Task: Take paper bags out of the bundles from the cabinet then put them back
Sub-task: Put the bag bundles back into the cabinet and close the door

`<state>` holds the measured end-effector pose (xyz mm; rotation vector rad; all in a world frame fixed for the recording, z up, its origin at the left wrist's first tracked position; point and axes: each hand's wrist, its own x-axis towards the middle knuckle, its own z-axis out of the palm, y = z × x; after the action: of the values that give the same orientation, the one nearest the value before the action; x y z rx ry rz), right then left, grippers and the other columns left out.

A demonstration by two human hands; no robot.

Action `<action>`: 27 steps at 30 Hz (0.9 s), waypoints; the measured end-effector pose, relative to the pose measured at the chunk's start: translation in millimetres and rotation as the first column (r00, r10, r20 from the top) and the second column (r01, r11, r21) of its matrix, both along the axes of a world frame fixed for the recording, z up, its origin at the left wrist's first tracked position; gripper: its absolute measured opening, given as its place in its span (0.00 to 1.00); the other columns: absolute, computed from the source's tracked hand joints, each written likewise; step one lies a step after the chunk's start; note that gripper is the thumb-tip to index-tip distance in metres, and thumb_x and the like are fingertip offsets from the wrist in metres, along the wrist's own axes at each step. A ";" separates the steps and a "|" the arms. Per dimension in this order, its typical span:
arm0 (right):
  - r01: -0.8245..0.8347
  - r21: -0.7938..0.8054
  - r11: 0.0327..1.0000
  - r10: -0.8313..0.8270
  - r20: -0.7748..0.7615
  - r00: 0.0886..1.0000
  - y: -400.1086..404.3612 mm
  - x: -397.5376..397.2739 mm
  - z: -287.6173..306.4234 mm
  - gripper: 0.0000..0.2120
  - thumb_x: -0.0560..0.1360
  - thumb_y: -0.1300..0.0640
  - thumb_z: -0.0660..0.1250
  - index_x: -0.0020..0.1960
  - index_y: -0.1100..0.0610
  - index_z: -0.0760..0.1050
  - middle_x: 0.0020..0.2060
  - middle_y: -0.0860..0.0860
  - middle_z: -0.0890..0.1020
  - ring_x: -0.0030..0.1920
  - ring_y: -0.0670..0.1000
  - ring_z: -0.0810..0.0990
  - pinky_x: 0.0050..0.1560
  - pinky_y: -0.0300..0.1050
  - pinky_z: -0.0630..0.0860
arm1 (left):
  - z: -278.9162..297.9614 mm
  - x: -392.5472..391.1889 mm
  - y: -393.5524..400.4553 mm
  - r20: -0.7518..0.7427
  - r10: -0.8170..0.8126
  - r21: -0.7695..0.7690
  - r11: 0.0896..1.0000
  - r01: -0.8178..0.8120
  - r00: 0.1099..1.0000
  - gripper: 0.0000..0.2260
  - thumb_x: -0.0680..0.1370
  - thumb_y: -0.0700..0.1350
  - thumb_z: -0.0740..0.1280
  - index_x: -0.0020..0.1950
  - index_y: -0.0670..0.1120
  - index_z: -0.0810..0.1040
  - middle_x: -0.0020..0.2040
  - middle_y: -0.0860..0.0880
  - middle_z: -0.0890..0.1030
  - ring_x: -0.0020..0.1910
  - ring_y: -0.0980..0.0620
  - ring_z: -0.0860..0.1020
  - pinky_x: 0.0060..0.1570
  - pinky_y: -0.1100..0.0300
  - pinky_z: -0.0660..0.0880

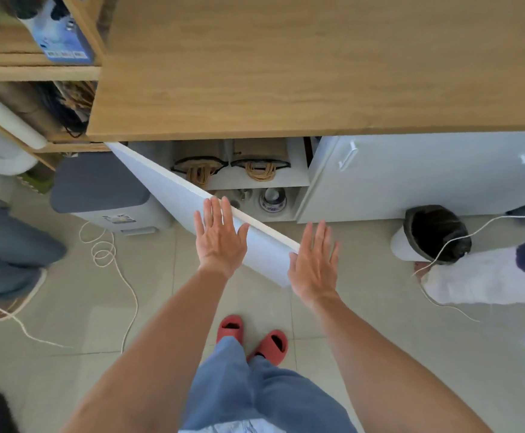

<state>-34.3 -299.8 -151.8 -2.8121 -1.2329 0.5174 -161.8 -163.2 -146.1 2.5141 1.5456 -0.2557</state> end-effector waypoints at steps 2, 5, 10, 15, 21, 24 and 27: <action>0.024 -0.011 1.000 -0.024 0.014 1.000 13.1 18.0 1.8 0.38 0.83 0.49 0.57 0.82 0.61 0.38 0.81 0.61 0.39 0.81 0.61 0.39 0.79 0.60 0.40 | -0.1 15.6 5.9 0.005 0.008 -0.005 1.000 -0.008 1.000 0.33 0.82 0.59 0.46 0.80 0.42 0.40 0.80 0.41 0.43 0.79 0.42 0.41 0.76 0.45 0.41; 0.066 -0.019 0.998 -0.065 0.015 0.998 32.3 38.7 3.7 0.40 0.82 0.50 0.58 0.81 0.63 0.37 0.81 0.61 0.38 0.81 0.61 0.39 0.79 0.61 0.40 | -1.6 33.1 15.6 0.011 0.001 0.000 1.000 -0.001 1.000 0.34 0.82 0.57 0.50 0.79 0.41 0.38 0.80 0.39 0.42 0.79 0.41 0.40 0.76 0.44 0.42; 0.059 -0.064 0.996 -0.058 0.021 0.998 62.4 68.5 4.4 0.41 0.80 0.56 0.59 0.80 0.64 0.34 0.80 0.62 0.36 0.81 0.61 0.38 0.79 0.59 0.41 | -8.3 51.1 31.9 -0.056 -0.051 0.047 0.997 0.053 0.997 0.35 0.79 0.43 0.54 0.77 0.37 0.33 0.79 0.35 0.39 0.78 0.38 0.38 0.76 0.44 0.43; 0.038 -0.044 0.998 -0.036 0.054 0.998 99.3 93.6 3.1 0.44 0.78 0.55 0.63 0.81 0.65 0.38 0.81 0.61 0.39 0.81 0.62 0.39 0.79 0.60 0.42 | -16.4 66.8 56.7 0.051 -0.096 0.077 0.993 0.092 0.994 0.36 0.76 0.38 0.55 0.78 0.36 0.35 0.79 0.37 0.38 0.78 0.40 0.37 0.76 0.44 0.40; -0.014 -0.079 0.997 0.016 0.035 0.999 131.1 122.6 7.8 0.45 0.78 0.56 0.63 0.81 0.61 0.35 0.81 0.56 0.36 0.81 0.58 0.35 0.79 0.57 0.39 | -16.8 82.2 81.5 0.171 -0.087 0.031 0.996 0.083 0.981 0.39 0.73 0.35 0.55 0.78 0.39 0.35 0.79 0.39 0.38 0.78 0.42 0.37 0.76 0.44 0.42; 0.014 -0.030 0.999 -0.013 0.016 1.000 147.4 125.8 8.2 0.44 0.76 0.58 0.63 0.82 0.61 0.37 0.81 0.55 0.38 0.81 0.56 0.37 0.79 0.56 0.40 | -18.4 86.4 93.5 0.230 -0.097 0.047 0.995 0.089 0.968 0.39 0.71 0.34 0.56 0.79 0.38 0.42 0.80 0.39 0.44 0.79 0.42 0.41 0.77 0.44 0.44; -0.012 0.005 1.000 0.012 0.026 1.000 153.5 117.7 5.8 0.45 0.76 0.58 0.64 0.82 0.62 0.38 0.82 0.56 0.40 0.81 0.56 0.39 0.80 0.57 0.42 | -20.3 82.9 106.5 0.250 -0.165 0.087 0.985 0.147 0.954 0.38 0.69 0.32 0.57 0.79 0.37 0.49 0.80 0.39 0.49 0.79 0.41 0.47 0.76 0.43 0.47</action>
<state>83.4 -146.3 -146.0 -2.8178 -1.2542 0.4795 -79.0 -56.7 -166.4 2.6007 1.2798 0.1010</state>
